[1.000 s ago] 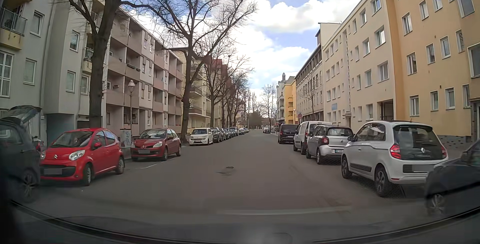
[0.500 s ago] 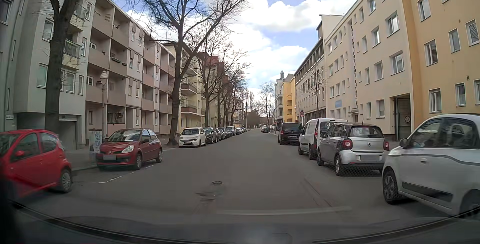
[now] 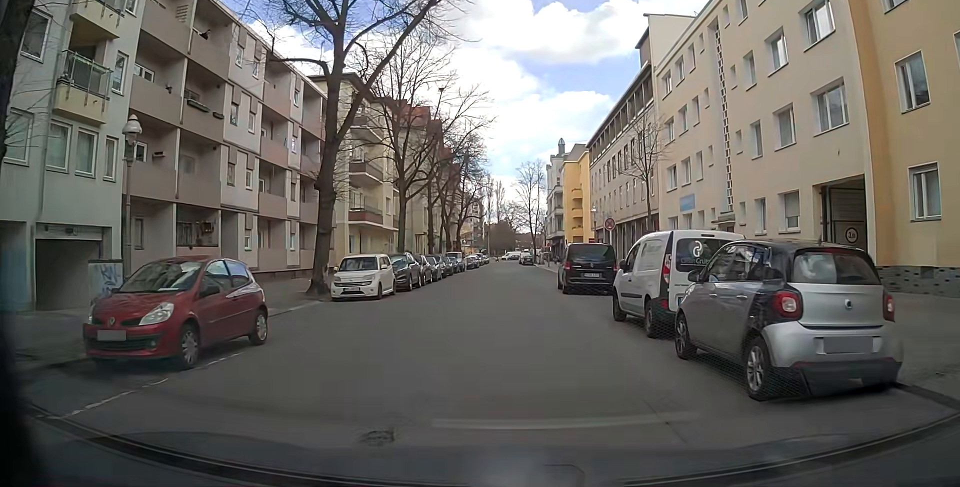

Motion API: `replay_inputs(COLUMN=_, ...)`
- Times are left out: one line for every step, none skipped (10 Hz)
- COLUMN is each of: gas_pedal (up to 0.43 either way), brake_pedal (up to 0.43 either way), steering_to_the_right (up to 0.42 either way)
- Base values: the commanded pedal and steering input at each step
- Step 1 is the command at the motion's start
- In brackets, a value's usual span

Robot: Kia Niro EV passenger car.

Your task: Follow the waypoints while adhering to traffic rules and regulations

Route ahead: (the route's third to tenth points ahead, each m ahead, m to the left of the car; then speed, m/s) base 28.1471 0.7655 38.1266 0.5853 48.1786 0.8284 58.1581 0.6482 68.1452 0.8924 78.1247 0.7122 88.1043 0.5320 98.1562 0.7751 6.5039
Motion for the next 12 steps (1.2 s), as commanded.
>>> replay_inputs(gas_pedal=0.067, brake_pedal=0.03, steering_to_the_right=0.008)
replay_inputs(gas_pedal=0.067, brake_pedal=0.03, steering_to_the_right=0.005)
replay_inputs(gas_pedal=0.067, brake_pedal=0.03, steering_to_the_right=0.001)
replay_inputs(gas_pedal=0.067, brake_pedal=0.03, steering_to_the_right=0.001)
replay_inputs(gas_pedal=0.067, brake_pedal=0.03, steering_to_the_right=0.0)
replay_inputs(gas_pedal=0.067, brake_pedal=0.03, steering_to_the_right=-0.001)
replay_inputs(gas_pedal=0.067, brake_pedal=0.03, steering_to_the_right=-0.001)
replay_inputs(gas_pedal=0.067, brake_pedal=0.03, steering_to_the_right=-0.001)
replay_inputs(gas_pedal=0.067, brake_pedal=0.03, steering_to_the_right=-0.001)
replay_inputs(gas_pedal=0.067, brake_pedal=0.03, steering_to_the_right=-0.001)
replay_inputs(gas_pedal=0.067, brake_pedal=0.03, steering_to_the_right=-0.001)
replay_inputs(gas_pedal=0.067, brake_pedal=0.03, steering_to_the_right=-0.001)
